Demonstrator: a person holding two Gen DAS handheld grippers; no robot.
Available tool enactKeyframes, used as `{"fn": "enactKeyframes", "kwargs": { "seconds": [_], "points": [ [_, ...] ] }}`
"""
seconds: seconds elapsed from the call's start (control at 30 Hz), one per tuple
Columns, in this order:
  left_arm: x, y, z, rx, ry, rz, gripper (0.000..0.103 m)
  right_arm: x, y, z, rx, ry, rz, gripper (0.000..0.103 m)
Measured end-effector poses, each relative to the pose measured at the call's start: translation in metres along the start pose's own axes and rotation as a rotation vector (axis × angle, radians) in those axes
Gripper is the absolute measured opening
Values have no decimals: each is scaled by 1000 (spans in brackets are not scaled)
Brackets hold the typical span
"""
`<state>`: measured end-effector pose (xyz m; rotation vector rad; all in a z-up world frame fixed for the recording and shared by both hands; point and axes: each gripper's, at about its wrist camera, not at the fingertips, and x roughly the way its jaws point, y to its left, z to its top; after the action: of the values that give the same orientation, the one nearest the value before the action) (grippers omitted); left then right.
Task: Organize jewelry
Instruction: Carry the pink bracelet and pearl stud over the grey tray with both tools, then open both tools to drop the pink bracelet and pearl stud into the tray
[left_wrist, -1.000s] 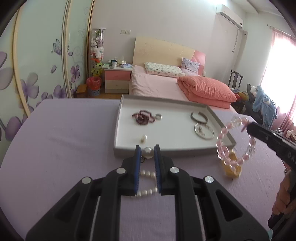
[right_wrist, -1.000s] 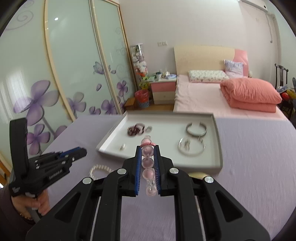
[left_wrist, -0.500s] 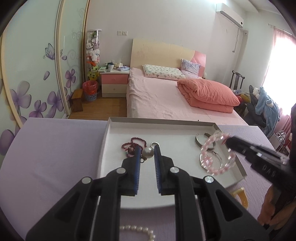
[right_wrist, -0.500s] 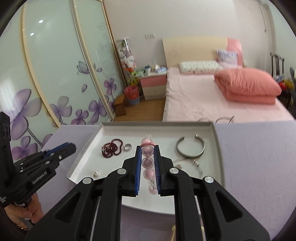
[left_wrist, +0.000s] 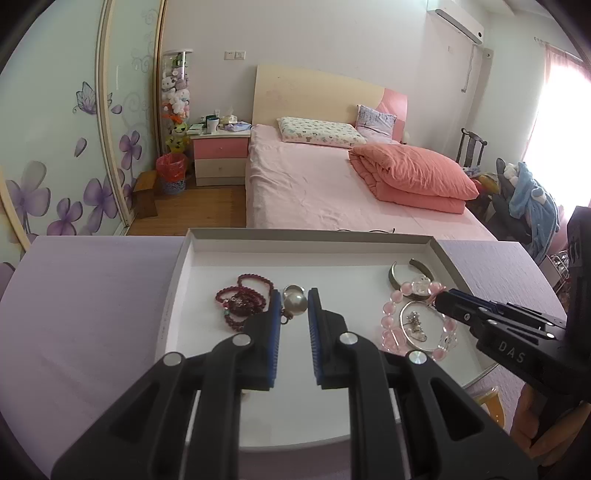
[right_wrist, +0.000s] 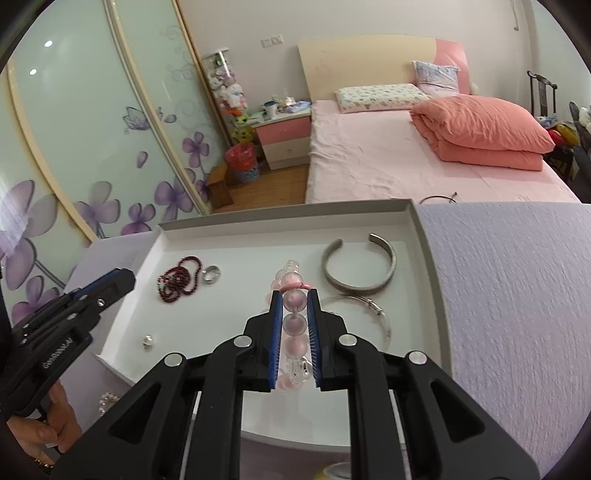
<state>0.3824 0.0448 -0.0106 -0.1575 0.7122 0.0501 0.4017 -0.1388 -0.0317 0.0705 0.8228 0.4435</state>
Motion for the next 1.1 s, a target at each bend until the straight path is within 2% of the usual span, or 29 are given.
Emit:
{"fn": "enactKeyframes", "kwargs": {
  "seconds": [0.07, 0.1, 0.13, 0.67, 1.1],
  "points": [
    [1, -2, 1, 5, -2, -1, 15, -2, -3, -1, 0, -3, 0, 29],
    [2, -3, 1, 6, -2, -3, 15, -5, -3, -2, -5, -13, -8, 47],
    [3, -2, 2, 6, -2, -5, 15, -6, -1, -2, -13, -24, -14, 52],
    [31, -17, 3, 20, 39, -22, 15, -21, -9, -20, -74, -46, -61, 52],
    [39, -18, 0, 13, 59, -23, 15, -23, -11, -29, -72, -42, -60, 53]
  ]
}}
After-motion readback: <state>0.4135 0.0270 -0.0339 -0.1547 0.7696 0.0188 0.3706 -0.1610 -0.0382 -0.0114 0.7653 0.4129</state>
